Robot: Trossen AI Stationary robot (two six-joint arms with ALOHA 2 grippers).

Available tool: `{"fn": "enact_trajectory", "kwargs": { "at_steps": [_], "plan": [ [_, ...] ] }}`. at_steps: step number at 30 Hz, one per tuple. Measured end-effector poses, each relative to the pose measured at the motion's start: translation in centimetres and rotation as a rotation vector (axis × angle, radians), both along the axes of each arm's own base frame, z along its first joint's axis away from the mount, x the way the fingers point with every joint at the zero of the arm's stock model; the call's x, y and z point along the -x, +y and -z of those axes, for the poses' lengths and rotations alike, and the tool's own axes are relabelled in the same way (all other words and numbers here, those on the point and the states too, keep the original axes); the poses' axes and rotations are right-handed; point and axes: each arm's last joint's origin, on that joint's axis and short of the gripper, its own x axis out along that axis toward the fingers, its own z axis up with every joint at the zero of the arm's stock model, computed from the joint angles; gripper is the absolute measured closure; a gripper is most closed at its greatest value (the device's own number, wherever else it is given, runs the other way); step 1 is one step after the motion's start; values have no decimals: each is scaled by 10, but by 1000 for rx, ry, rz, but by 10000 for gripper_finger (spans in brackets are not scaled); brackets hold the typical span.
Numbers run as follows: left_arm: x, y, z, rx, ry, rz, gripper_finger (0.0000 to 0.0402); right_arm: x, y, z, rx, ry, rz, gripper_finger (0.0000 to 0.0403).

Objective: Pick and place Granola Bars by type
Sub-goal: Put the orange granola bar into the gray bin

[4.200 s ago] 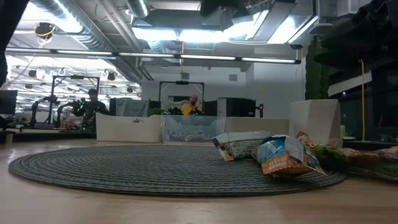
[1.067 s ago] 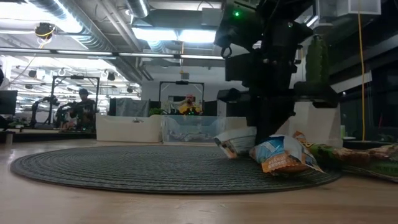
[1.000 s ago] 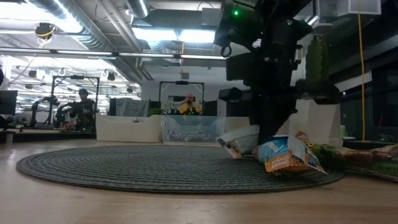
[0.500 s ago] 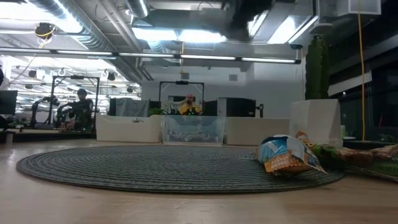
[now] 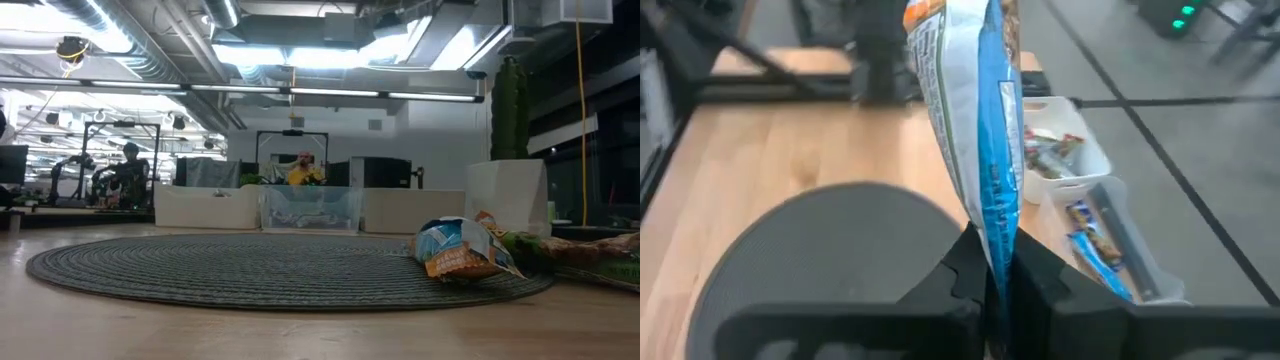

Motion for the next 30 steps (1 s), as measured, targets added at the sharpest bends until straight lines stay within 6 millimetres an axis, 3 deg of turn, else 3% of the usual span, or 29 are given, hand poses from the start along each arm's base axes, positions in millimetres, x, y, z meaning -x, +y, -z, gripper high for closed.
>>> {"fn": "enact_trajectory", "kwargs": {
  "at_steps": [4, 11, 15, 22, 27, 30],
  "plan": [
    [0, 1, 0, -7, -3, -26, 171, 6, -32, -10, -4, -44, 62, 385],
    [0, 1, 0, -1, -10, -49, 171, 20, -105, -36, 37, -75, 166, 380],
    [0, 1, 0, 2, -11, -51, 171, 27, -133, -35, 51, -23, 209, 384],
    [-5, 1, 1, 0, 5, -52, 171, 7, -195, 24, -14, 291, 255, 379],
    [-9, 1, 2, -1, 18, -51, 171, -14, -237, 99, -168, 425, 224, 386],
    [-10, 0, 3, -2, 20, -51, 171, -16, -248, 137, -233, 502, 238, 386]
  ]
}}
